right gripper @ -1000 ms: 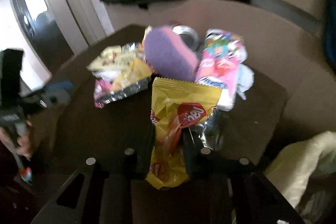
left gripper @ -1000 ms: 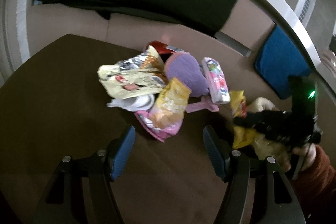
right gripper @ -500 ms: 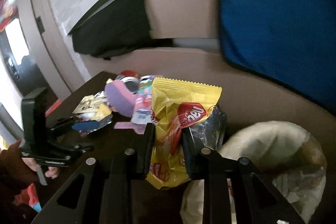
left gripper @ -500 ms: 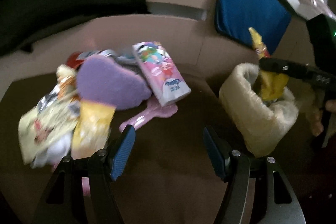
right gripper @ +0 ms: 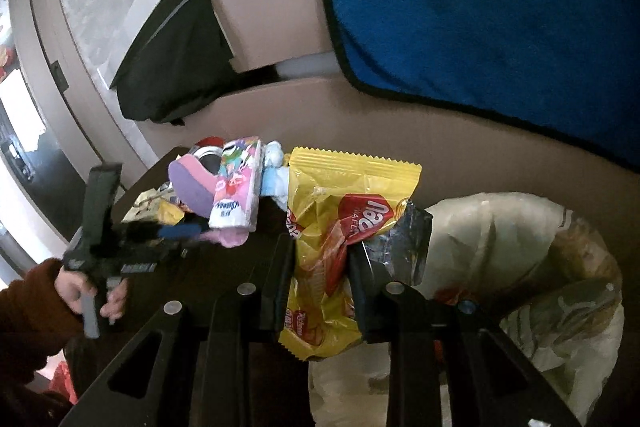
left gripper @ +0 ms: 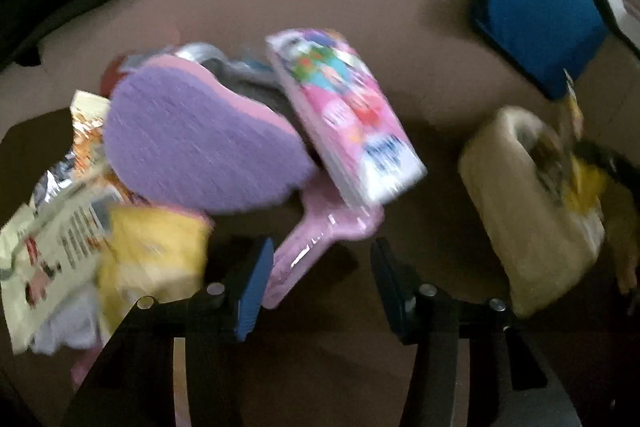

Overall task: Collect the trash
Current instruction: 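Grasp the pink plastic scoop with the left tool while the right tool grasps a yellow chip bag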

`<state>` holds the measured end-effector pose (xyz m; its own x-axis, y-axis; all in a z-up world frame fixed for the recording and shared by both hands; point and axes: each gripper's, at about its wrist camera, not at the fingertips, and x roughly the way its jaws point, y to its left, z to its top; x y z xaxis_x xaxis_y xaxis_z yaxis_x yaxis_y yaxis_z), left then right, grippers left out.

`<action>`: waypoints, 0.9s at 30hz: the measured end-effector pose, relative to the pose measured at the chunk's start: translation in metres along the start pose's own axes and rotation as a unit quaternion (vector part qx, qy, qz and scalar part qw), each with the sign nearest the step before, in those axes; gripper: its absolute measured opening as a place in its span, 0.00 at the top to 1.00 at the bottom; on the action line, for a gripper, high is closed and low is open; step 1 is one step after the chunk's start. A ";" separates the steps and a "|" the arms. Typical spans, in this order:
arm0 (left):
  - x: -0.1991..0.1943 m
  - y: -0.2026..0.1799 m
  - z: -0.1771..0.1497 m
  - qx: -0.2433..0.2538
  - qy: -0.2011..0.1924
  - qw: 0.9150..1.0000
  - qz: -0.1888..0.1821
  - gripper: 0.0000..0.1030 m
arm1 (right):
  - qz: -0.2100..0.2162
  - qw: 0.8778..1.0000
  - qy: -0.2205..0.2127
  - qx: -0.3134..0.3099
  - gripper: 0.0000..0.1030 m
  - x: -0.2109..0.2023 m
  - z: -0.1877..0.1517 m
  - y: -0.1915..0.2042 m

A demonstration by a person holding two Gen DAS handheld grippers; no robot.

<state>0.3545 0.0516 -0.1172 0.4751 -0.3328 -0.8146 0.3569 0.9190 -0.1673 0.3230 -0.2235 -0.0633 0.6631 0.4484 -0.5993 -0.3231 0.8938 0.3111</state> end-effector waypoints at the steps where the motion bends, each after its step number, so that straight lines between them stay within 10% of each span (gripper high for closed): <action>1: -0.003 -0.005 -0.005 0.011 0.006 1.000 -0.004 0.50 | 0.000 1.000 -0.003 0.000 0.75 -0.001 0.001 -0.001; 14: 0.015 -0.015 0.016 -0.040 -0.026 0.999 0.023 0.50 | 0.006 1.000 -0.013 0.000 0.75 -0.001 0.002 -0.004; 19: 0.023 -0.029 0.020 0.015 -0.022 0.997 0.067 0.58 | 0.005 1.000 -0.009 0.003 0.75 0.001 0.002 -0.005; 27: -0.044 -0.030 -0.012 -0.014 -0.082 0.994 0.075 0.58 | 0.021 0.999 -0.001 -0.031 0.75 -0.005 0.000 0.031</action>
<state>0.3133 0.0413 -0.0830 0.6475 -0.2189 -0.7300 0.2498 0.9659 -0.0680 0.3094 -0.1983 -0.0505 0.6502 0.4849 -0.5849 -0.3913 0.8736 0.2892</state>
